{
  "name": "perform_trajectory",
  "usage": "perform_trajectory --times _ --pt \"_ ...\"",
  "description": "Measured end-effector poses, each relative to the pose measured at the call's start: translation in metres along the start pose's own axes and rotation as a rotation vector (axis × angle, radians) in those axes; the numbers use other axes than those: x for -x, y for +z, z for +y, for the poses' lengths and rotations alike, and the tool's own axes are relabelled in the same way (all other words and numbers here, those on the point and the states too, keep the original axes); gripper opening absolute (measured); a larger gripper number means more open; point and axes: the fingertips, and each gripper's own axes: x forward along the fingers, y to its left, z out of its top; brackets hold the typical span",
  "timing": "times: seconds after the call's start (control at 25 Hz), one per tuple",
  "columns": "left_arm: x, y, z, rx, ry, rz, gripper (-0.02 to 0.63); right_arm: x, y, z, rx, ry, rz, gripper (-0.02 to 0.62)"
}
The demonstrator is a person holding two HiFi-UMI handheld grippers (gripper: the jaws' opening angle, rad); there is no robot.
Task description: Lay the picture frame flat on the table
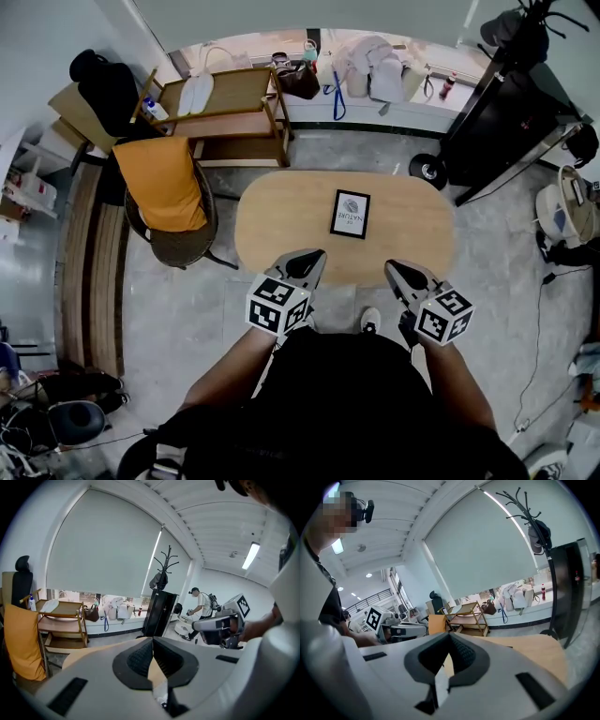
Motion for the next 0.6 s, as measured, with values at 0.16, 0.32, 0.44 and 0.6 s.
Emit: perform_trajectory --times 0.16,0.32,0.44,0.6 --pt "-0.013 0.003 -0.021 -0.006 -0.008 -0.001 0.005 0.018 -0.002 -0.015 -0.003 -0.002 0.000 0.000" --pt "-0.021 -0.001 -0.032 -0.012 -0.001 0.020 0.005 0.025 -0.009 -0.021 -0.013 0.011 -0.004 0.000" --pt "-0.023 0.000 -0.040 -0.007 -0.002 0.021 0.005 0.027 -0.013 -0.022 -0.016 0.018 -0.005 0.000" --pt "-0.022 0.001 -0.044 -0.015 0.005 0.023 0.005 0.027 -0.012 -0.021 -0.015 0.031 -0.007 0.000"
